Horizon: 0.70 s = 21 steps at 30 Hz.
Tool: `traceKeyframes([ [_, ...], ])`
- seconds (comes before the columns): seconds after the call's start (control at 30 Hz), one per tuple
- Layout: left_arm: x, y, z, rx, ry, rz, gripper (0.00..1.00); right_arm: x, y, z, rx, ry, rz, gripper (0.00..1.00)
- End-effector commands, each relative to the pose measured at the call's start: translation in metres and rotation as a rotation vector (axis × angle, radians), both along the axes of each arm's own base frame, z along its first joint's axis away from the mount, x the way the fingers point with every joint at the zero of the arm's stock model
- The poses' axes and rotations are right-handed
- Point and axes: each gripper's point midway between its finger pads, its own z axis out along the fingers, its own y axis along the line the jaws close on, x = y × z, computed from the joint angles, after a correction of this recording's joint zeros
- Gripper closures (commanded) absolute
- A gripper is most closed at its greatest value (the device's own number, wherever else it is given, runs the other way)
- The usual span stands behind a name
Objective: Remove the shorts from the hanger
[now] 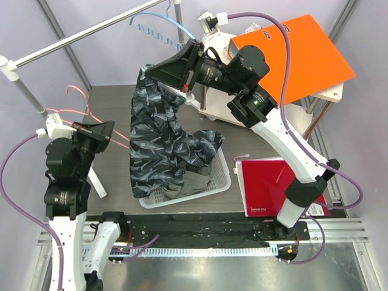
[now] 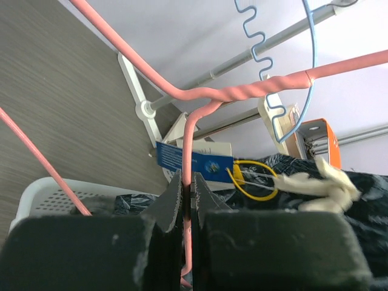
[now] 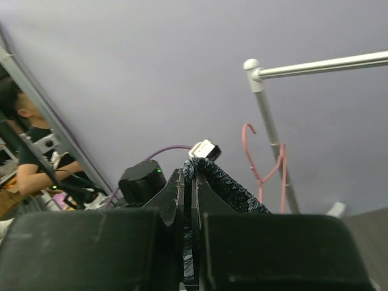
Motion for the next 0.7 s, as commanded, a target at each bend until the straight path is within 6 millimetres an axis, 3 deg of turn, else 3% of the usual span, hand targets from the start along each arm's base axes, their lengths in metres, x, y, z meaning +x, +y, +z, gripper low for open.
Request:
traceKeyframes([
  [0.0, -0.01, 0.009, 0.021, 0.045, -0.074, 0.043, 1.0, -0.083, -0.04, 0.071, 0.192, -0.111, 0.17, 0.99],
  [0.1, -0.009, 0.014, 0.021, 0.046, -0.077, 0.072, 1.0, -0.105, -0.043, 0.082, 0.239, -0.099, 0.241, 0.99],
  [0.2, -0.01, 0.014, 0.02, 0.046, -0.077, 0.074, 1.0, -0.114, -0.042, 0.092, 0.278, -0.09, 0.316, 0.99],
  [0.23, -0.012, 0.015, 0.02, 0.048, -0.078, 0.075, 1.0, -0.108, -0.033, 0.089, 0.273, -0.075, 0.33, 0.99],
  [0.4, -0.017, 0.016, 0.021, 0.06, -0.08, 0.079, 1.0, -0.116, -0.038, 0.102, 0.331, -0.071, 0.386, 0.99],
  [0.53, -0.018, 0.017, 0.023, 0.065, -0.08, 0.085, 1.0, -0.135, -0.042, 0.113, 0.364, -0.11, 0.413, 0.99],
  [0.67, -0.019, 0.016, 0.024, 0.063, -0.083, 0.082, 1.0, -0.137, -0.04, 0.109, 0.348, -0.161, 0.39, 0.99],
])
